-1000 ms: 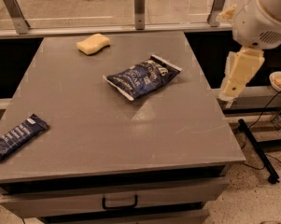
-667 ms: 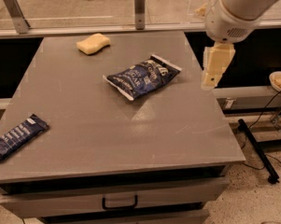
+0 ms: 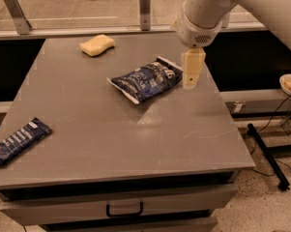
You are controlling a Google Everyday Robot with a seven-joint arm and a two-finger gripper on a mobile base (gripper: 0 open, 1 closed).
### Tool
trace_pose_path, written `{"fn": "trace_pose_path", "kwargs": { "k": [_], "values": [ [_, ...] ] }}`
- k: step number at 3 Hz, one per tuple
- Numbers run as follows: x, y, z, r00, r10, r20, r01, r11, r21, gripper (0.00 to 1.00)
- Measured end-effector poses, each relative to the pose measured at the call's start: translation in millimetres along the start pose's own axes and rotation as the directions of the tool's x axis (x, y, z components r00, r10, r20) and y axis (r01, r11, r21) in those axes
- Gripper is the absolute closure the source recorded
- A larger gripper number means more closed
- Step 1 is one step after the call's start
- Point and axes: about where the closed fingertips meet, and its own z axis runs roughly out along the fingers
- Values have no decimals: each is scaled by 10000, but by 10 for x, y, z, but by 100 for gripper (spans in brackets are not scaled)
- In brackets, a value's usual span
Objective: Move blue chip bag near rxbar blueberry
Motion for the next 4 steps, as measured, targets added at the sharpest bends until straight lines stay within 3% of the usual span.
{"fn": "trace_pose_path", "kwargs": {
  "k": [1,2,3,4],
  "values": [
    [-15,-2,42,10000,-19,23,19,10000,-56,0],
    [-59,62,108,9978,-615,-240,604,9972,-447,0],
    [11,214,311,9875,-1511,-455,1465,9850,-910,0],
    [-30,321,392,9660,-2580,-174,2550,9618,-997,0]
  ]
}}
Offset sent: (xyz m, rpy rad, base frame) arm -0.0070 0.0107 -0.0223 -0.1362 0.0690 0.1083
